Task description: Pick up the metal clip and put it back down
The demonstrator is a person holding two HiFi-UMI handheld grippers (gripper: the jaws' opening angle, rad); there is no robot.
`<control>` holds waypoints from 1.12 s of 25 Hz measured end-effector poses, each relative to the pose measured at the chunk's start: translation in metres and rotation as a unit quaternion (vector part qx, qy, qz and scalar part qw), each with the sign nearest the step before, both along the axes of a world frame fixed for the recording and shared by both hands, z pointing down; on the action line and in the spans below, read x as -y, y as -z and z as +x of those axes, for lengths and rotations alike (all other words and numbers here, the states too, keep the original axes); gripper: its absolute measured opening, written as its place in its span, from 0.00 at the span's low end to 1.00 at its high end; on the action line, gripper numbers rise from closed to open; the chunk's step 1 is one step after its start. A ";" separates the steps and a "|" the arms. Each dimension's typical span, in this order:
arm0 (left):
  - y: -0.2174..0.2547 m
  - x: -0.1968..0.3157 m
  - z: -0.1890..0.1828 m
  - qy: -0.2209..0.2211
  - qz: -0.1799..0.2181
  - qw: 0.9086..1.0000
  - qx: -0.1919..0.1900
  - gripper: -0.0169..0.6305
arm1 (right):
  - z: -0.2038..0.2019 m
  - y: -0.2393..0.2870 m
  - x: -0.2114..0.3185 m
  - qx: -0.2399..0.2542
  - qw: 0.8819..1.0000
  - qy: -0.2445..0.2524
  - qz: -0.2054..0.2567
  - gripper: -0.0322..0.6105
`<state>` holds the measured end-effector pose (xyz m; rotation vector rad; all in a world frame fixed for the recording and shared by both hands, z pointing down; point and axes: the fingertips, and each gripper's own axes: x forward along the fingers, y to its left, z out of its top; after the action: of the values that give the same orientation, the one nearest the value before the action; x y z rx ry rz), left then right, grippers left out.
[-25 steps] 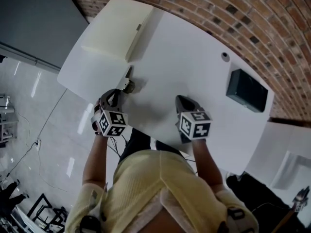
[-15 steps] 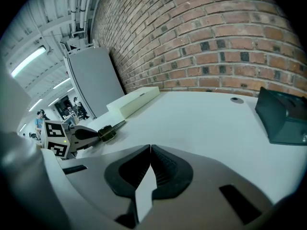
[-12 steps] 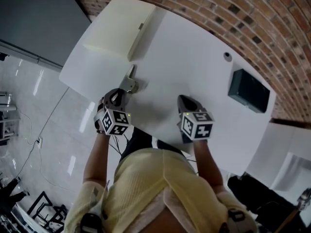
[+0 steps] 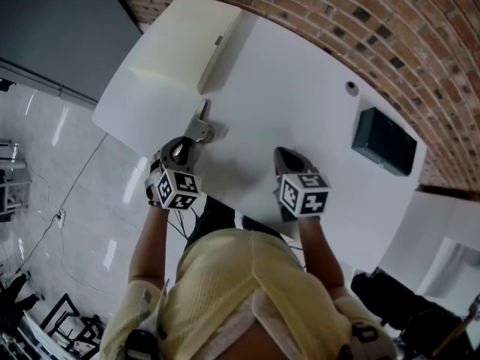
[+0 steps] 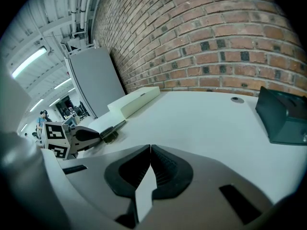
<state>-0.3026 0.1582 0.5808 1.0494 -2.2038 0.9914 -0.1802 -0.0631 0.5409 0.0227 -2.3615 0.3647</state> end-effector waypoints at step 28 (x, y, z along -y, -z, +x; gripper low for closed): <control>0.046 -0.001 0.011 0.043 0.080 0.996 -0.011 0.14 | 0.016 0.024 0.005 0.036 0.999 -0.015 -0.001 0.06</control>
<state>-0.2911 0.1591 0.5344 1.0190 -2.3209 0.7730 -0.1638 -0.0685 0.5169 0.0437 -2.4330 0.3890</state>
